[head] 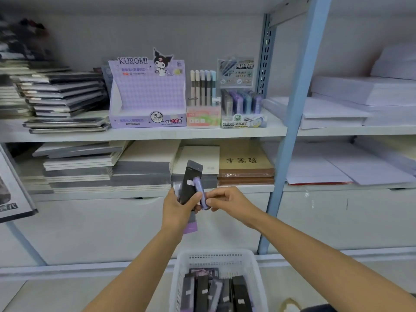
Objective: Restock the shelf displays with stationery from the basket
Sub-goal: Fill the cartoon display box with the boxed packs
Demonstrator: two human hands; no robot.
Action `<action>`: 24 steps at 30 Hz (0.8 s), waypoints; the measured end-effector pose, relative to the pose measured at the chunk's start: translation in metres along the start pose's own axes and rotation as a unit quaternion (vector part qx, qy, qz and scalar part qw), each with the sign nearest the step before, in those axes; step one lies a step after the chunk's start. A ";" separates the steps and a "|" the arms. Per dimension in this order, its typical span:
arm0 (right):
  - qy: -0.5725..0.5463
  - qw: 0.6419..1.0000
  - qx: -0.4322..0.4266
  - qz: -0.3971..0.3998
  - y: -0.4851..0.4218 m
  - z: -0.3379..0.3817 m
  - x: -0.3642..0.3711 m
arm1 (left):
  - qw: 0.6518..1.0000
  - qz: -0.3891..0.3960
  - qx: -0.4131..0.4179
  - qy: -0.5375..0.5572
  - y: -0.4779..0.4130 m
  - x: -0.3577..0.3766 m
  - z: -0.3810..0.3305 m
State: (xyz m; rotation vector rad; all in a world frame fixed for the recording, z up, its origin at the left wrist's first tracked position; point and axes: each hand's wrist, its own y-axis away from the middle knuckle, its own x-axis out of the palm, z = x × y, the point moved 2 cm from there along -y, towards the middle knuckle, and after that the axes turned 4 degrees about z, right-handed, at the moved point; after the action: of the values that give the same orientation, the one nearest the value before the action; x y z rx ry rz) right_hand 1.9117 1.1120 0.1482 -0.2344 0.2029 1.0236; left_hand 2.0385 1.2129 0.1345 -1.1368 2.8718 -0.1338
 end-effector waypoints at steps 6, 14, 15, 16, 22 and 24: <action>0.013 0.992 -0.067 -0.106 -0.003 0.043 -0.009 | 0.997 0.052 0.061 0.003 -0.002 0.016 -0.043; -0.012 0.970 -0.132 -0.205 -0.014 0.097 -0.046 | 0.991 0.073 0.096 0.053 -0.015 0.034 -0.102; -0.003 0.968 -0.144 -0.204 -0.015 0.103 -0.053 | 0.990 0.079 0.096 0.073 -0.018 0.036 -0.109; 0.010 0.966 -0.153 -0.210 -0.016 0.110 -0.061 | 0.987 0.085 0.101 0.088 -0.021 0.037 -0.115; 0.065 0.924 -0.187 -0.328 -0.031 0.149 -0.125 | 0.981 0.104 0.100 0.127 -0.044 0.043 -0.146; 0.099 0.908 -0.194 -0.357 -0.036 0.158 -0.147 | 0.979 0.114 0.096 0.142 -0.051 0.045 -0.152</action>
State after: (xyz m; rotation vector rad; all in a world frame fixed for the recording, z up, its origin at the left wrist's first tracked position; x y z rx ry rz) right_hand 1.8780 1.0192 0.3431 -0.7200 0.0783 0.2938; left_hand 2.0289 1.1545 0.2906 -0.8067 3.1183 -0.5938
